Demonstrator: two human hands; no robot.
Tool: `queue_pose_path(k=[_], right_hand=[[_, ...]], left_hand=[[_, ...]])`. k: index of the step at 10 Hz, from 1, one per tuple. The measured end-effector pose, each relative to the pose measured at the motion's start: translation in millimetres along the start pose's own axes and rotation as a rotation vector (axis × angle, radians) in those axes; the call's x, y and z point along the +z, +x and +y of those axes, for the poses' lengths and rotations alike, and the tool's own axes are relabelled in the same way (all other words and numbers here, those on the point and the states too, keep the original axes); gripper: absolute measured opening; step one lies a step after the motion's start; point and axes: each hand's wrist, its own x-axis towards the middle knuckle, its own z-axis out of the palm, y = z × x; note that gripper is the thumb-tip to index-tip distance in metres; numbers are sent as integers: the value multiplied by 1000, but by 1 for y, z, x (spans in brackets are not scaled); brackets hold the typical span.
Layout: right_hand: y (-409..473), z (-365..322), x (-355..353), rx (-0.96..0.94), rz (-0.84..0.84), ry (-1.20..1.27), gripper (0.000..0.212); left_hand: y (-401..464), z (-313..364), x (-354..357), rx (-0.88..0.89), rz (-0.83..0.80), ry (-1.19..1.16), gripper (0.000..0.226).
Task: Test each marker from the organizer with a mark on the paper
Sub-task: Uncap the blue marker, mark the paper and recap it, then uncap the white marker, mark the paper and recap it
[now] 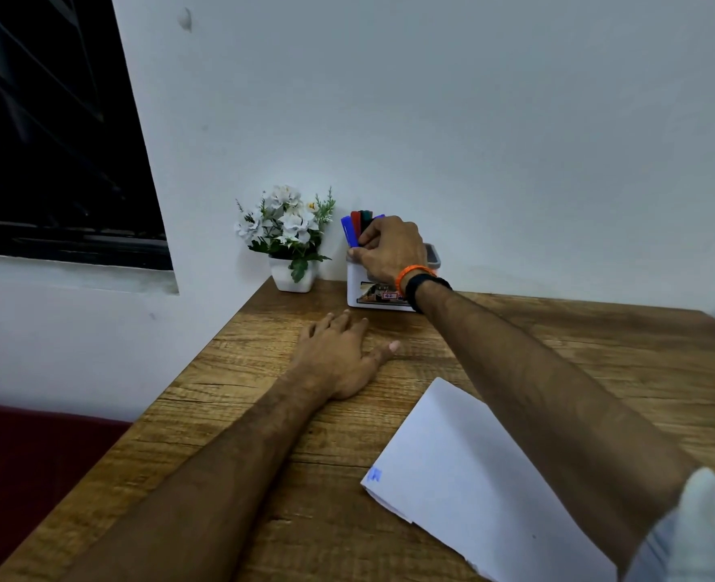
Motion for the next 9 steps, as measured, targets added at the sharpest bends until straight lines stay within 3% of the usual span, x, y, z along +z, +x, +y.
queue_pose_path(k=[2,5,6,8,9], right_hand=[[-6,6,-10,38,228,55,23],[-2,5,-12,-122,32,-207,50],[0,4,-13,-143,11,-238,48],[-4,12,-11,-124,111,-75,40],[-8,17,-9,-56,75,-33,33]], left_hand=[[-1,0,-1,3,-4,4,80],[1,-1,2,7,8,7,80],[2,-1,2,6,13,5,80],[2,-3,3,9,15,9,81],[2,-3,4,9,17,5,81]])
